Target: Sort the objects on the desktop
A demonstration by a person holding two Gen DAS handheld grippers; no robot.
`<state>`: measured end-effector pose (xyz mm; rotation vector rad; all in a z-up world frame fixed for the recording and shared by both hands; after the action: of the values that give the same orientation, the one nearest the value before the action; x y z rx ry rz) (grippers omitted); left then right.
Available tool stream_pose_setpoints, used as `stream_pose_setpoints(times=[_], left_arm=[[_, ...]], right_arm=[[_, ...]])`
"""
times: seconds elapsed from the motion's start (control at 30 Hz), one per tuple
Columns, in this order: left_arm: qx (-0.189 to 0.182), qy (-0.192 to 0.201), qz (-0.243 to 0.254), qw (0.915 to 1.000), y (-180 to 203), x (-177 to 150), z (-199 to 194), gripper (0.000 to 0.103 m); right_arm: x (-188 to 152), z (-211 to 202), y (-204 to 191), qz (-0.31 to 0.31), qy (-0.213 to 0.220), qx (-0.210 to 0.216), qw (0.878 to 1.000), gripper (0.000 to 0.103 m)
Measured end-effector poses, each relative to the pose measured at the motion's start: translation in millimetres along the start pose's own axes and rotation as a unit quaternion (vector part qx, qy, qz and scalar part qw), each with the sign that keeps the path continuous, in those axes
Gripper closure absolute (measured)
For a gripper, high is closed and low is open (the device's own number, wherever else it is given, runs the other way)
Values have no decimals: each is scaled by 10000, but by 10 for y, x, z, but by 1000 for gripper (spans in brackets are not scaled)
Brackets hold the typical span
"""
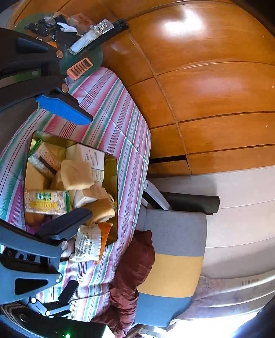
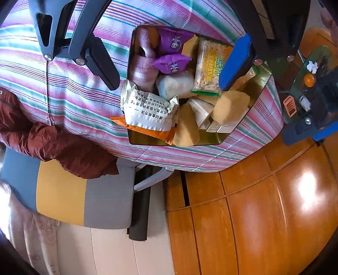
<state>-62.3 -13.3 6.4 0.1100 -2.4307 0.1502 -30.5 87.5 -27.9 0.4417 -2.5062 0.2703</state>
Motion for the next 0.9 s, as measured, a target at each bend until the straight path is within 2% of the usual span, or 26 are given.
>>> stream_pose_setpoints(times=[0.1,0.17,0.27,0.9], left_arm=[[-431,-184,-54,9989,54,-52,19,21],[-517,-263,-105,9983,68,-78,36,22],[-370,-248,-89,9990,81,-104,63,22],[-406,-555,-302,9972,-29,-156,268,22]], right_arm=[[-36,-29,2,-7,45,-36,10000,8],[-61,-39,28,16,58,-111,9999,8],[-94,-55,75,78,66,-161,9998,8],[-102,-49,-8,-38,76,-228,9997,7]])
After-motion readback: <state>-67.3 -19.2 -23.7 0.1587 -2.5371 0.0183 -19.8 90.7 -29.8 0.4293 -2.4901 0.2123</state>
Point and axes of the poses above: each gripper's, at about its wrist camera, not at the fingertips, and z roughly the way its jaws point, y to its right, x to its top, the point moved 6 cm from there along z, roughly the way its jaws point, and after that the axes turned 15 degrees about -y, right-handed, at the moved point
